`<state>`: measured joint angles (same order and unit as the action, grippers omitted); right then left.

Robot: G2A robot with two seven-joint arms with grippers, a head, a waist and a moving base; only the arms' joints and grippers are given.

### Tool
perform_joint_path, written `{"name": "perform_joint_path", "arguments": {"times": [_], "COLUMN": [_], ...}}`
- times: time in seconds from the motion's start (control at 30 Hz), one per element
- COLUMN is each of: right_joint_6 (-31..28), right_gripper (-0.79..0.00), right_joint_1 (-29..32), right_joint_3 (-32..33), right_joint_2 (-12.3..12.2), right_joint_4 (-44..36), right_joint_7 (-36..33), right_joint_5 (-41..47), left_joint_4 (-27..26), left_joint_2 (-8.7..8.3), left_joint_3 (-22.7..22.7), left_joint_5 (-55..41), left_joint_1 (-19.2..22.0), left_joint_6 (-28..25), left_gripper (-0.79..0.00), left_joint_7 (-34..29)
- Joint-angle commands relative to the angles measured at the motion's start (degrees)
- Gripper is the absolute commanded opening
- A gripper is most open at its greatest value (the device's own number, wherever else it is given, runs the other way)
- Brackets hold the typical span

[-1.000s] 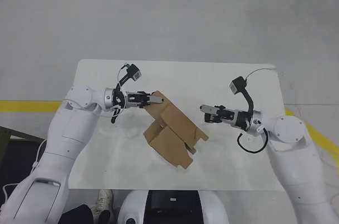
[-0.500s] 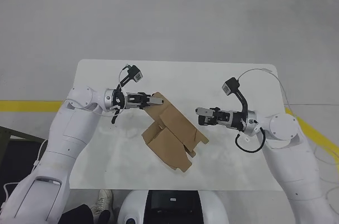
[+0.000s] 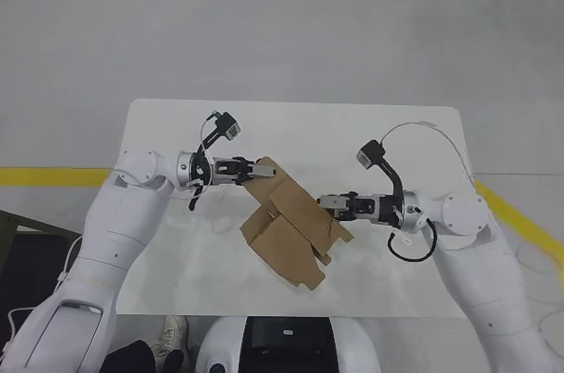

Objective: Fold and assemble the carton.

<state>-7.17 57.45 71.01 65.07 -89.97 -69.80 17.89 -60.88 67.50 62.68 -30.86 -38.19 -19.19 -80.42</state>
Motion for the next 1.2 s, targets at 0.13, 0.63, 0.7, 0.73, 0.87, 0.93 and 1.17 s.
{"name": "perform_joint_path", "arguments": {"times": [0.13,0.63,0.7,0.73,0.87,0.93,1.17], "right_joint_6": [-3.4,-1.5,-1.5,-1.5,-1.6,-1.6,-2.3], "right_gripper": [0.0,-0.449,-0.44,-0.443,-0.539,-0.61,-0.785], "right_joint_1": [-1.2,-3.1,-3.5,-3.7,-4.3,-4.5,-4.5], "right_joint_3": [-1.2,-5.0,-5.6,-5.9,-6.6,-6.9,-7.1], "right_joint_2": [0.2,-0.1,-0.1,-0.1,-0.1,-0.1,-0.3], "right_joint_4": [3.8,4.6,4.9,5.0,4.6,4.4,4.4], "right_joint_7": [-2.8,-9.5,-10.3,-10.4,-10.4,-10.8,-10.3], "right_joint_5": [4.7,5.2,5.2,4.9,4.5,4.6,5.3], "left_joint_4": [-0.1,-3.0,-3.1,-3.1,-3.1,-3.0,-3.3], "left_joint_2": [0.18,-0.01,-0.08,-0.11,-0.21,-0.25,-0.48], "left_joint_3": [-1.2,-3.6,-3.8,-3.9,-4.3,-4.5,-4.9], "left_joint_5": [-0.9,-0.7,-0.7,-0.7,-1.0,-1.0,-0.9], "left_joint_1": [0.2,0.1,0.1,0.0,0.1,0.1,0.1], "left_joint_6": [-0.7,-1.0,-1.0,-1.1,-1.1,-1.2,-1.4], "left_gripper": [-0.785,-0.785,-0.785,-0.785,-0.785,-0.785,-0.785], "left_joint_7": [-3.1,-3.7,-3.7,-3.6,-3.5,-3.5,-3.3]}}
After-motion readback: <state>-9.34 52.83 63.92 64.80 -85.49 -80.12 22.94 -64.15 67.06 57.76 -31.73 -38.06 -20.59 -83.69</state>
